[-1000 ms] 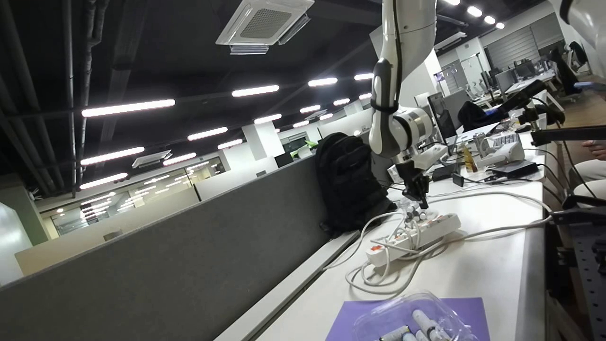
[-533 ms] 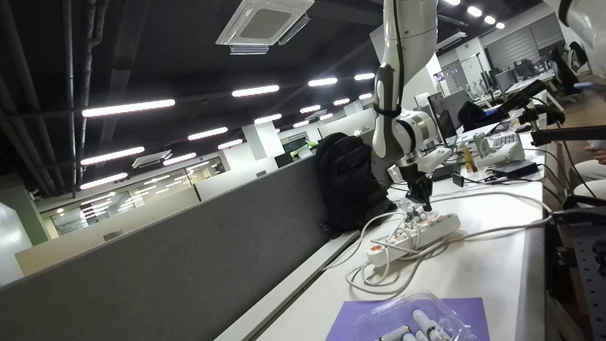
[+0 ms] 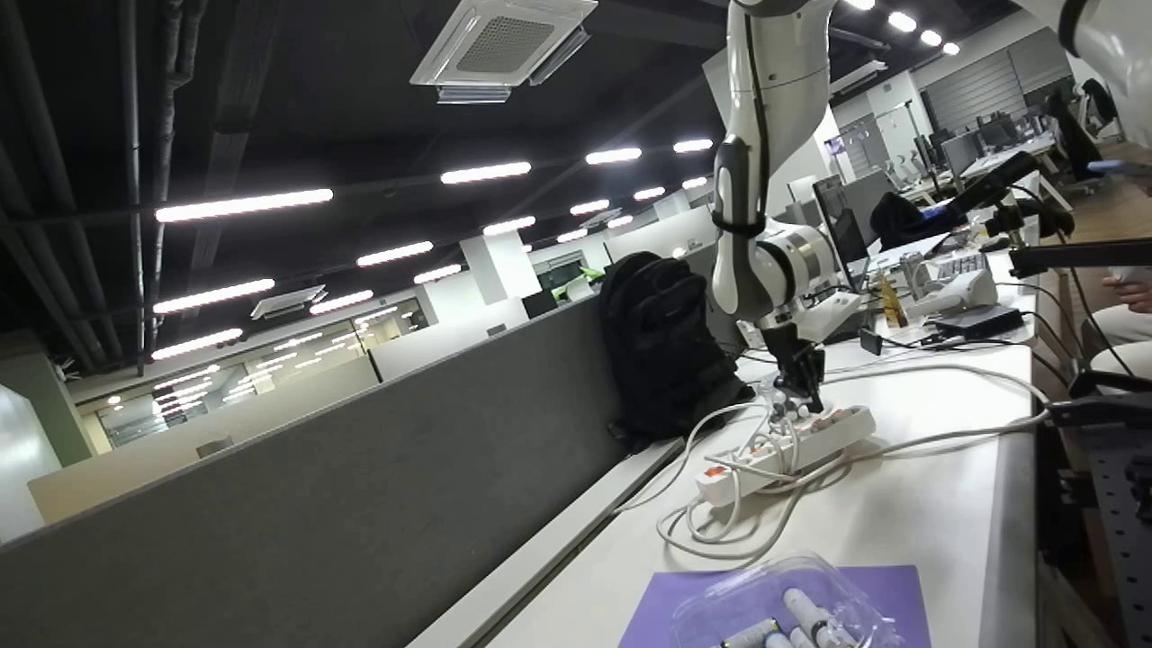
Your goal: Flip a switch on the extension cord
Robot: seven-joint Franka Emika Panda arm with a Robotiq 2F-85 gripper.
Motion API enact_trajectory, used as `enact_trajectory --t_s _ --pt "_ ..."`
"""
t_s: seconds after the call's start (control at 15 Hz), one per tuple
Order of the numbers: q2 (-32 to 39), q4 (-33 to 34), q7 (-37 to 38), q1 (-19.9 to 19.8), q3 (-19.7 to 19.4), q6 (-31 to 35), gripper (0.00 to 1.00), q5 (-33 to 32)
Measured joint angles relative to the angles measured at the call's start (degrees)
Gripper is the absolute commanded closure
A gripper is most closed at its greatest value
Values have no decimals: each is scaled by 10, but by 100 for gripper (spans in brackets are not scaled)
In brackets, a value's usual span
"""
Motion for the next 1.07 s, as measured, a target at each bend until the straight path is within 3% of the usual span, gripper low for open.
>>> enact_trajectory --t_s 1.07 --pt "10 4 48 -2 9 9 99 3"
